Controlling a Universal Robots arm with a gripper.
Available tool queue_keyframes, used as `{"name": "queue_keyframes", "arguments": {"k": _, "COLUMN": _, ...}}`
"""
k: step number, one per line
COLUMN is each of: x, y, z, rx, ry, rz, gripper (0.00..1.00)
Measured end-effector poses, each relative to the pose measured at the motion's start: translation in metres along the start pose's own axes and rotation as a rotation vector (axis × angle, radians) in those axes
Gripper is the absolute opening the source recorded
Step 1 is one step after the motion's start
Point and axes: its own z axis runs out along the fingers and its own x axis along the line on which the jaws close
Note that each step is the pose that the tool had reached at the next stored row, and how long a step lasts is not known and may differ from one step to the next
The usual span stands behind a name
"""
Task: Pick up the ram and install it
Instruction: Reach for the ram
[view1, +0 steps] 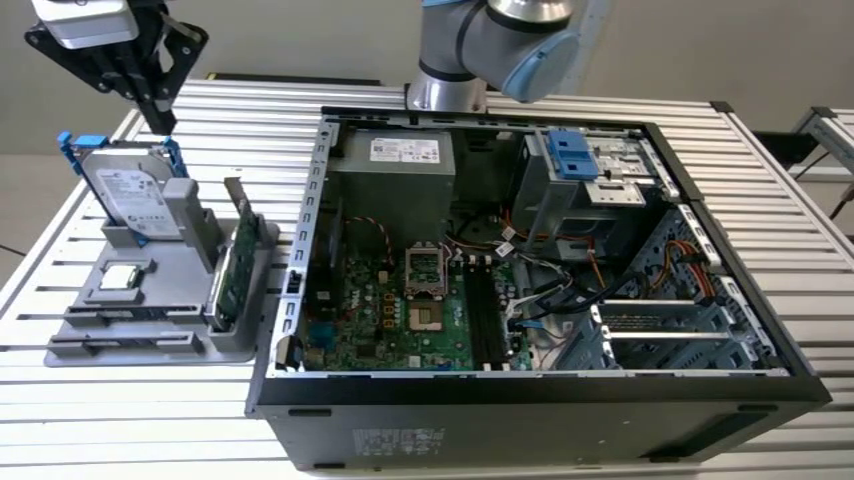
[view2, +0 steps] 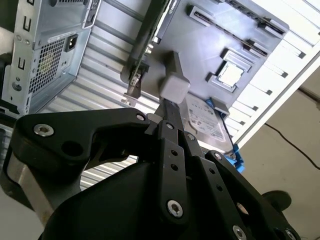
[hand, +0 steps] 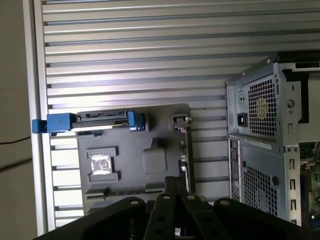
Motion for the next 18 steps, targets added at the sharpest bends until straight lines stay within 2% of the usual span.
{"name": "queue_keyframes", "arguments": {"k": 18, "x": 0.0207, "y": -0.0015, "z": -0.0004, "rx": 0.0, "ry": 0.0, "rz": 0.0, "gripper": 0.0}}
